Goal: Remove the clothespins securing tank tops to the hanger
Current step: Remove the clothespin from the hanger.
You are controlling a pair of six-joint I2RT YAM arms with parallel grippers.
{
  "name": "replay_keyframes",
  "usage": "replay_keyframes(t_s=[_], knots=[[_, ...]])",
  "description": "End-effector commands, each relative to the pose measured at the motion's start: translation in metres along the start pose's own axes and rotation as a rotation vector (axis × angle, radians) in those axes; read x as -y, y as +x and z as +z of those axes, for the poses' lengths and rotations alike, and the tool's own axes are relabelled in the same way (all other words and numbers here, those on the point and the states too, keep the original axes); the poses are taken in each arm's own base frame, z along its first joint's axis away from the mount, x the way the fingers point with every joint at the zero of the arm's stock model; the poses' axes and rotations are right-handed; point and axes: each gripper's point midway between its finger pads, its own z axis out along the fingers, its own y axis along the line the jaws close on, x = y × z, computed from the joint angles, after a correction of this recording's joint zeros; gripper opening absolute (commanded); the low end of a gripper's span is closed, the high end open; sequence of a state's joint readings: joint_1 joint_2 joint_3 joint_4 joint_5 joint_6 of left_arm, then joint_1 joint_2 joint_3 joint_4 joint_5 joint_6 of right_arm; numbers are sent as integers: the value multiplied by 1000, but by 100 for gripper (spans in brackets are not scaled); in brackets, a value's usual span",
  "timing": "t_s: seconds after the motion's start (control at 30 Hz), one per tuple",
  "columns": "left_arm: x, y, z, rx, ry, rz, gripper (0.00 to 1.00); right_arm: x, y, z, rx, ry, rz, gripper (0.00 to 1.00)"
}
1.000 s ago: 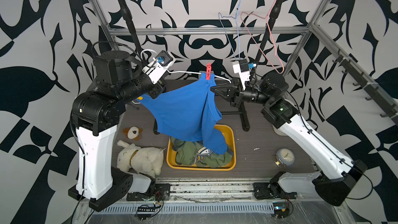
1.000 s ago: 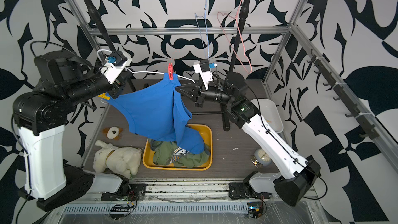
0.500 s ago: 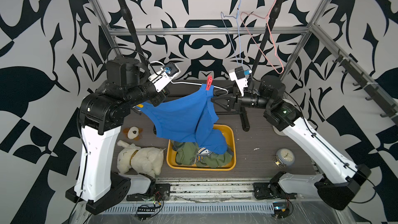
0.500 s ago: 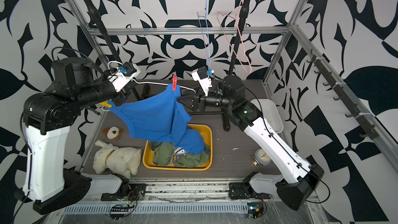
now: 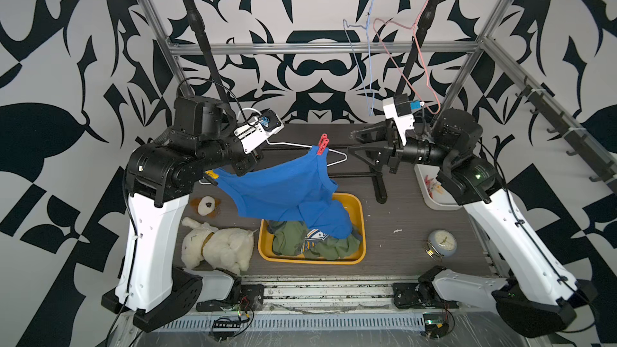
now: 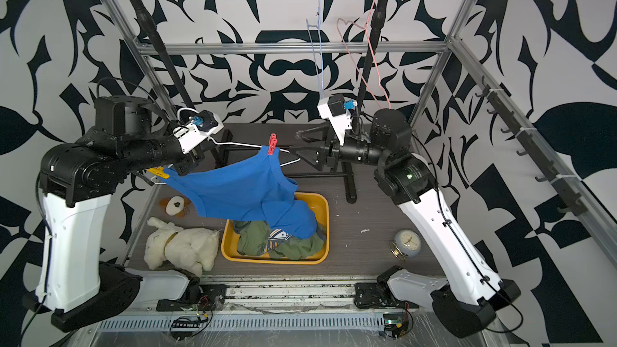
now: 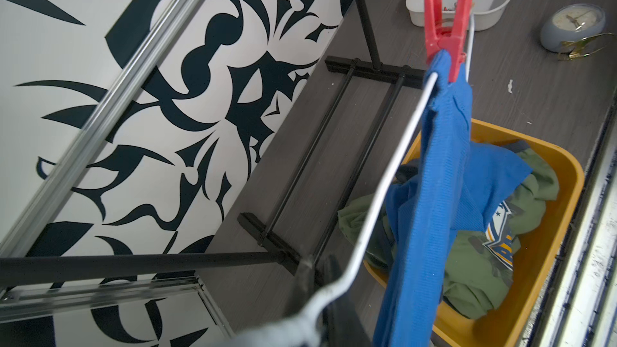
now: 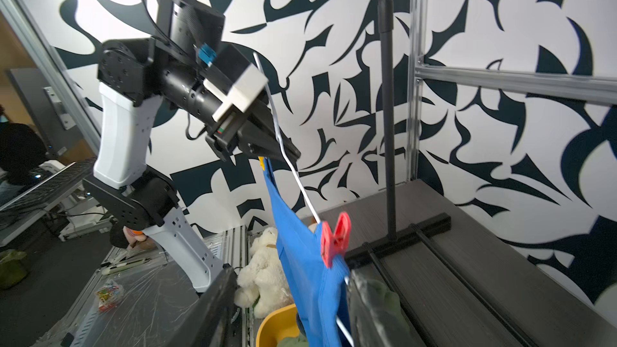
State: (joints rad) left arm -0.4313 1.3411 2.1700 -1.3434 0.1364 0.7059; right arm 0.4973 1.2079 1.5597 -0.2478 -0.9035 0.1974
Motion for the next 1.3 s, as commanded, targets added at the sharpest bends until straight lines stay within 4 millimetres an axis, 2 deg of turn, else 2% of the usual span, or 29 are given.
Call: replay_keyframes(t_s=[0.0, 0.17, 0.63, 0.73, 0.9, 1.0, 1.13, 1.27], knots=[[8, -1, -2, 12, 36, -7, 0, -4, -13, 7, 16, -76, -15, 55], [13, -5, -4, 32, 69, -20, 0, 7, -6, 20, -4, -116, 25, 55], [19, -17, 3, 62, 136, -41, 0, 8, 6, 27, -8, -193, 55, 55], [19, -19, 3, 67, 137, -44, 0, 9, 5, 26, -6, -161, 34, 55], [20, -19, 2, 68, 144, -46, 0, 38, 8, 20, -7, 32, -3, 55], [25, -18, 0, 69, 160, -48, 0, 48, 12, 13, 7, 69, 3, 55], [29, -17, -3, 71, 173, -51, 0, 50, 14, 6, 23, 24, 30, 55], [34, -16, -5, 73, 197, -60, 0, 40, 14, 4, 38, -52, 46, 55]])
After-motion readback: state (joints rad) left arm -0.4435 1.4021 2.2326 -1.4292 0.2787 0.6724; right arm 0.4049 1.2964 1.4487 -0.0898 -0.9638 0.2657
